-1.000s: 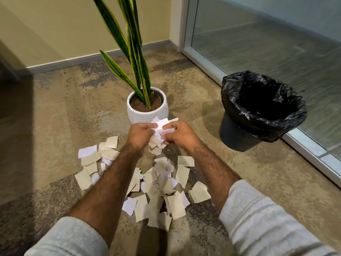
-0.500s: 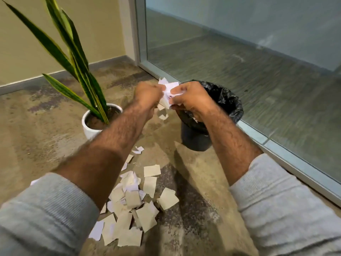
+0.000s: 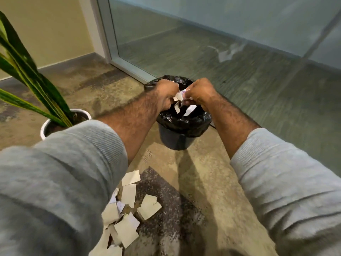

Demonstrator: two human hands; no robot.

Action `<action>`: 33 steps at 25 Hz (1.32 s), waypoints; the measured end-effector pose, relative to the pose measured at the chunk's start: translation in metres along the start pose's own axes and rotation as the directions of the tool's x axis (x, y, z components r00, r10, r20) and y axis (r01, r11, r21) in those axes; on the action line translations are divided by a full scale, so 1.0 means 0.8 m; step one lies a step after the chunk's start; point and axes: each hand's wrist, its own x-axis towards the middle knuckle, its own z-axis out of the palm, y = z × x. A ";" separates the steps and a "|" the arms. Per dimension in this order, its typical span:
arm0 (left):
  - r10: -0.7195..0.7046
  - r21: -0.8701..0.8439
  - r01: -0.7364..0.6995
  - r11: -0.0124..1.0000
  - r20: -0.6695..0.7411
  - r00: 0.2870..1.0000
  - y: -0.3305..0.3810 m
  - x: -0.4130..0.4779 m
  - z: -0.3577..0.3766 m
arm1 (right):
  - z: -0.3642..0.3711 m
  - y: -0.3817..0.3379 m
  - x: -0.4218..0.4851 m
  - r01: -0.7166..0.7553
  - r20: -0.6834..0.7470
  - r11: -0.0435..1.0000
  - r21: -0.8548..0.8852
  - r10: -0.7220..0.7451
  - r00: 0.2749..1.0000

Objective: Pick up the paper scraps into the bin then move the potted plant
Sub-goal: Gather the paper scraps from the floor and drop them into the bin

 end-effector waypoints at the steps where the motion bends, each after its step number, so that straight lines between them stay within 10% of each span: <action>1: -0.007 -0.009 0.008 1.000 0.039 0.999 0.001 0.001 0.002 | 0.001 0.006 0.006 0.003 -0.019 1.000 -0.020 -0.004 1.000; 11: 0.050 0.013 -0.056 0.998 0.278 0.959 0.017 -0.020 -0.008 | -0.003 0.018 0.005 0.060 -0.096 0.969 -0.241 -0.086 0.992; 18: 0.516 0.135 -0.508 0.851 -0.029 0.856 -0.052 -0.071 -0.111 | 0.081 -0.027 -0.049 0.429 0.005 0.844 -0.322 -0.452 0.892; 27: 0.059 0.587 0.138 0.798 -0.304 0.951 -0.323 -0.115 -0.329 | 0.306 0.079 -0.083 0.489 0.487 0.698 -0.523 -0.227 0.843; 33: -0.043 0.706 0.220 0.673 -0.260 0.965 -0.377 -0.101 -0.369 | 0.385 0.164 -0.054 0.543 0.616 0.641 -0.543 -0.136 0.776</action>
